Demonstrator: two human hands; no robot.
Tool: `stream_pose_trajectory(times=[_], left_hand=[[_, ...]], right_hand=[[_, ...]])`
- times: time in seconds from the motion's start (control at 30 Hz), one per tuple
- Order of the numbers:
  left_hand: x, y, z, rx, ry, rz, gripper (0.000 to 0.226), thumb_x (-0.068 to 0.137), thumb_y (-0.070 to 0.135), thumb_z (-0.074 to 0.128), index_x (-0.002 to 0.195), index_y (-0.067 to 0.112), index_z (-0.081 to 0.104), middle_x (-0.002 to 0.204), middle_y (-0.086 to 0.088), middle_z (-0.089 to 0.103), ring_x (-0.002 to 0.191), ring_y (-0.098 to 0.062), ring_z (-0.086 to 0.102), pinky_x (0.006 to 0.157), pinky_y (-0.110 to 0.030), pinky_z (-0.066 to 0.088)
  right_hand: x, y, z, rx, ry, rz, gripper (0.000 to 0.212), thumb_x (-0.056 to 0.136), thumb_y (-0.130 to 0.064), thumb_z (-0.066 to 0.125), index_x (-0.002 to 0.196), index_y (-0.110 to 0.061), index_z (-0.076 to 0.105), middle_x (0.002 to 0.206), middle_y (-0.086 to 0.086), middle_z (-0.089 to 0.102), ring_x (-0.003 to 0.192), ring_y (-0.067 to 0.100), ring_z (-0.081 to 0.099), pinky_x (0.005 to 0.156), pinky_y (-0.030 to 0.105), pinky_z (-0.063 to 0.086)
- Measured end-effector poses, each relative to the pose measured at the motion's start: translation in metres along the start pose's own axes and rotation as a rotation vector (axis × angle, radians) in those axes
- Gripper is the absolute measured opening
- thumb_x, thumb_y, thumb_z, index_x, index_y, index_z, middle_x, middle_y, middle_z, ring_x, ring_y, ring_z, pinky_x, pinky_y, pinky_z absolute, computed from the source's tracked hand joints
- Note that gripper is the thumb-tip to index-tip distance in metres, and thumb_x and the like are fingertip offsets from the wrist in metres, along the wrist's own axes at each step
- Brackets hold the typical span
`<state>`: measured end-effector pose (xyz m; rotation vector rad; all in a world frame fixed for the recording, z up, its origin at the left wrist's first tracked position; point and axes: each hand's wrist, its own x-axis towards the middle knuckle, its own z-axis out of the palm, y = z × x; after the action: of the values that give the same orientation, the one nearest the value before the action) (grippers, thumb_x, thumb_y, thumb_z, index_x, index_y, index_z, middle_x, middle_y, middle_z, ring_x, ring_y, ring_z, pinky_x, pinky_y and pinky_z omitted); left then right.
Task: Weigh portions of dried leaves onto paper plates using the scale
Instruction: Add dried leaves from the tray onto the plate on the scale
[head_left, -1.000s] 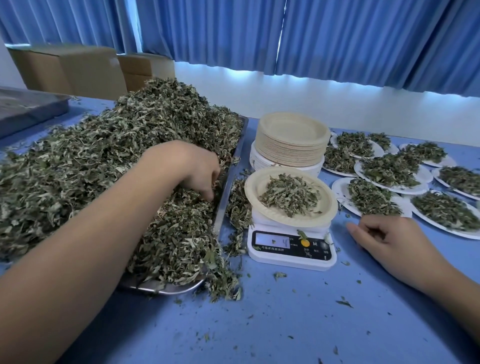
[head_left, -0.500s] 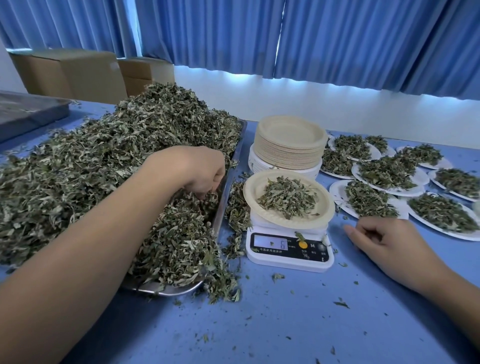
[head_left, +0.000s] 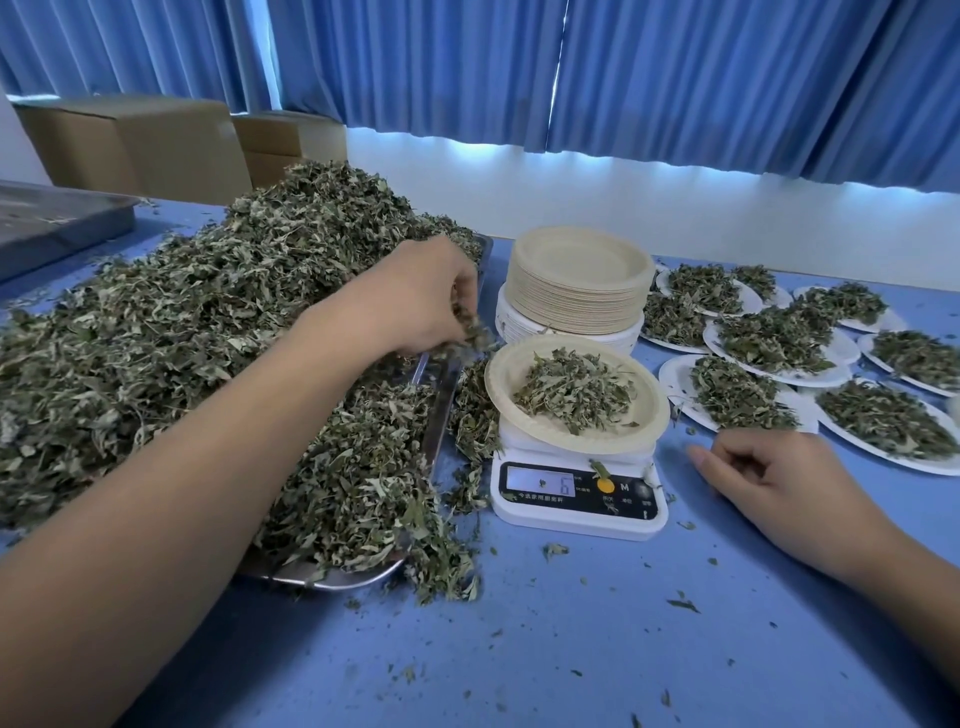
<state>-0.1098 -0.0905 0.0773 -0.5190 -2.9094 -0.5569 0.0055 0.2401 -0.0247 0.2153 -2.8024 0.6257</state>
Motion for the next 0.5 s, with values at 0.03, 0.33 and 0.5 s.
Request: stream_pose_trajectory(times=[0.03, 0.33, 0.5], left_hand=[[0.0, 0.003, 0.003, -0.093, 0.029, 0.042, 0.017, 0.082, 0.014, 0.082, 0.089, 0.023, 0.07, 0.082, 0.01, 0.061, 0.074, -0.012, 0.06, 0.059, -0.02, 0.043], [0.002, 0.006, 0.015, -0.138, 0.128, 0.145, 0.027, 0.104, 0.019, 0.048, 0.119, 0.021, 0.07, 0.094, 0.002, 0.07, 0.078, -0.013, 0.064, 0.069, -0.026, 0.049], [0.003, -0.014, 0.011, 0.282, -0.231, -0.091, 0.043, 0.099, 0.001, 0.047, 0.136, 0.017, 0.058, 0.133, -0.013, 0.061, 0.103, -0.031, 0.065, 0.092, -0.044, 0.056]], right_hand=[[0.0, 0.0, 0.0, 0.003, 0.0, 0.0, 0.048, 0.097, -0.039, 0.06, 0.06, -0.01, 0.051, 0.051, 0.013, 0.045, 0.045, 0.009, 0.033, 0.051, 0.03, 0.031], [-0.001, 0.001, 0.0, 0.018, 0.006, -0.013, 0.049, 0.097, -0.04, 0.06, 0.059, -0.013, 0.046, 0.051, 0.012, 0.043, 0.045, 0.008, 0.031, 0.051, 0.029, 0.031], [0.0, 0.002, 0.001, 0.017, 0.015, -0.029, 0.049, 0.097, -0.037, 0.061, 0.058, -0.014, 0.044, 0.049, 0.009, 0.039, 0.045, 0.008, 0.03, 0.05, 0.024, 0.03]])
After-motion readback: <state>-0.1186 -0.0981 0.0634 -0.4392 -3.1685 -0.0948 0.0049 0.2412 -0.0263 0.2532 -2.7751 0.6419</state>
